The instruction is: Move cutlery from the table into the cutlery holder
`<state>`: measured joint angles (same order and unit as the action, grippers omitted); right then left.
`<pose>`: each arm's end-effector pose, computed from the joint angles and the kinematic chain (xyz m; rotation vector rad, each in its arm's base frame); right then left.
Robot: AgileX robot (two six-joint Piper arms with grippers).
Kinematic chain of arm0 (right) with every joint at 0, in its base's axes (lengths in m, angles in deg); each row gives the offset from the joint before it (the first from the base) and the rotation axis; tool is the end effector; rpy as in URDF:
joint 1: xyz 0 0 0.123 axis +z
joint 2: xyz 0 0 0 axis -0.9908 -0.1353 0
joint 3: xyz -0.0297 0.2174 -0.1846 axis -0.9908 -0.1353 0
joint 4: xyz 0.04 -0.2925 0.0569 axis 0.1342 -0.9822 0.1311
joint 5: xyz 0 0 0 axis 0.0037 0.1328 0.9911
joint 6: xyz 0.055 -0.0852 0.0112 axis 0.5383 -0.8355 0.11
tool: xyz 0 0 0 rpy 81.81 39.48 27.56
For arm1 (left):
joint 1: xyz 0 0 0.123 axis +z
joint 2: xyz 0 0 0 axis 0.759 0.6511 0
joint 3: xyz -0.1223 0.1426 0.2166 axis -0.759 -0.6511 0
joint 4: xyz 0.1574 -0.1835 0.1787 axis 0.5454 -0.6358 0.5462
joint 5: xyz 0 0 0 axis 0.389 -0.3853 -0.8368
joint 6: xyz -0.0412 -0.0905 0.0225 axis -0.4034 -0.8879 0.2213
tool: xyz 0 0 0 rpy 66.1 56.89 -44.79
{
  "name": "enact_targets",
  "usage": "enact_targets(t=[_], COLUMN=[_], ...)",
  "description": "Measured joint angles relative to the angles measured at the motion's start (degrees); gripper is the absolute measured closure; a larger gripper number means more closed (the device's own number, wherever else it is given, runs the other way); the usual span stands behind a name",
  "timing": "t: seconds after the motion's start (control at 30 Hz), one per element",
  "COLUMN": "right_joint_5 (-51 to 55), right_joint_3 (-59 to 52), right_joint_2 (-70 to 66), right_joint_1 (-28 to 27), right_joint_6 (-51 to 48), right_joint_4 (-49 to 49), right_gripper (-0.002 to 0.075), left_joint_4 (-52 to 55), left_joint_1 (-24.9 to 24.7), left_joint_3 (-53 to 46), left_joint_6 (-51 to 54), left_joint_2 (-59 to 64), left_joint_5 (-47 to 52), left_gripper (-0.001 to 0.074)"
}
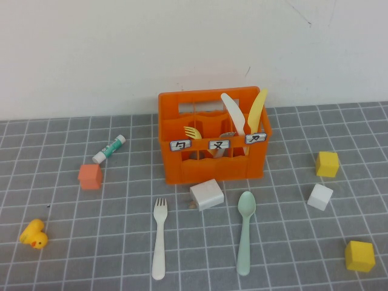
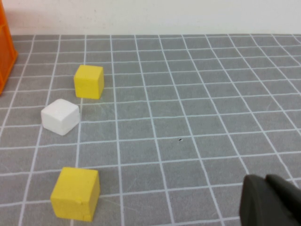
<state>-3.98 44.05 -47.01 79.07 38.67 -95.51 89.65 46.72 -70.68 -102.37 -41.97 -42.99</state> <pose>0.1106 -0.0103 0.1707 0.0299 1.8541 -0.1148 0.1118 -0.0039 0.1728 -0.1325 1.8281 -0.1486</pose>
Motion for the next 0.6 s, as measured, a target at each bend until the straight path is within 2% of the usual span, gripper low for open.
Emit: enact_targets(t=[0.37,0.6], right_joint_5=[0.0,-1.2], right_joint_3=[0.0,-0.1], right_joint_2=[0.0,0.0], right_joint_1=[0.0,0.0], right_joint_6=[0.0,0.0], right_joint_4=[-0.3,-1.2], right_gripper=[0.0729,0.0729], left_joint_4=[0.0,0.8], left_joint_1=[0.0,0.0], left_joint_3=[0.0,-0.4], left_joint_6=[0.0,0.0], left_joint_2=[0.0,0.0], left_joint_5=[-0.2,-8.3], left_gripper=[0.0736,0.0736])
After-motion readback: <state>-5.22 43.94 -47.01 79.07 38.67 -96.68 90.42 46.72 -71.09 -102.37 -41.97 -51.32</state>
